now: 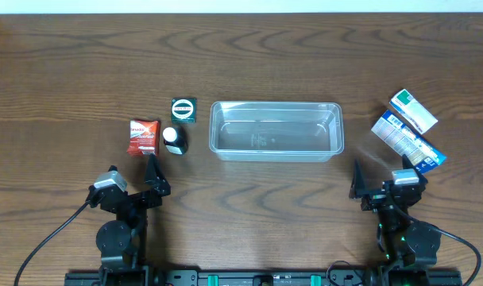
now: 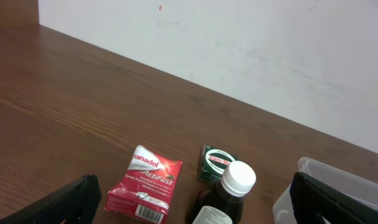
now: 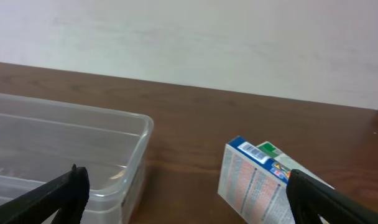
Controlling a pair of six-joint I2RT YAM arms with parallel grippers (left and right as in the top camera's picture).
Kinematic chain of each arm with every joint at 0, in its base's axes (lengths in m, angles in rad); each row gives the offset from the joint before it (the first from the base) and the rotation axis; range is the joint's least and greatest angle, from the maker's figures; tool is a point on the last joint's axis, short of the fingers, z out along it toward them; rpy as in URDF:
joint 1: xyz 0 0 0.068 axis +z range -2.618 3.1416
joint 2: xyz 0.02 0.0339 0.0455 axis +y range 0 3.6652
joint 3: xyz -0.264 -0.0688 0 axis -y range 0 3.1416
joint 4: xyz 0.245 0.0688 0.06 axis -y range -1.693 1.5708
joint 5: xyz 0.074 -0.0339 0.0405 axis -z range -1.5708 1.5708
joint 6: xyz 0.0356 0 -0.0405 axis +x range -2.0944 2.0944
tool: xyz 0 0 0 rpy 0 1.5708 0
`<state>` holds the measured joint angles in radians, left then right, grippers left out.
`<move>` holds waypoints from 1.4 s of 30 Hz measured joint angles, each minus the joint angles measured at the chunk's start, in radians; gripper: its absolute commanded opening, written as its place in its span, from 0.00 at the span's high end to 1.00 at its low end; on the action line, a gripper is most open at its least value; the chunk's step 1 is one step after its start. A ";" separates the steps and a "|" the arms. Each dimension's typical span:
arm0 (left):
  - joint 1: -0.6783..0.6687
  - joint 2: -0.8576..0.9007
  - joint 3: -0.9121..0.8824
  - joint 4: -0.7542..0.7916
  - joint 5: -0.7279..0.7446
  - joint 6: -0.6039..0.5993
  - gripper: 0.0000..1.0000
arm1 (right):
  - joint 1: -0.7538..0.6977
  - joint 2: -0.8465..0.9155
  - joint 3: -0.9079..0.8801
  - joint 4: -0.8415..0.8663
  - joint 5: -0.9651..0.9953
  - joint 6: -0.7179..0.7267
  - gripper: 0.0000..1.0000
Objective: Pack container
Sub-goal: 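Move the right gripper toward the blue box on the right, then grasp the blue Kool box with the right gripper and lift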
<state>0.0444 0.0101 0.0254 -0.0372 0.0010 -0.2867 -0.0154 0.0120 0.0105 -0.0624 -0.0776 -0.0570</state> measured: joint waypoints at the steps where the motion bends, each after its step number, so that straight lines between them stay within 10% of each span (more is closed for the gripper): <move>1: 0.000 0.000 0.000 0.000 0.000 0.000 0.02 | 0.000 0.000 0.000 0.005 0.008 0.000 0.01; 12: 0.000 0.000 0.000 0.000 0.000 0.000 0.02 | -0.002 0.080 0.178 -0.137 0.015 0.014 0.01; 27: 0.000 0.000 0.001 -0.001 0.000 0.000 0.02 | -0.048 1.064 1.325 -0.953 -0.071 -0.057 0.01; 42: 0.000 0.000 0.001 -0.002 0.000 0.000 0.02 | -0.113 1.456 1.420 -1.015 0.034 -0.083 0.01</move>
<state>0.0444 0.0105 0.0265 -0.0391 0.0010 -0.2867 -0.1284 1.4677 1.4307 -1.0775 -0.0437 -0.1398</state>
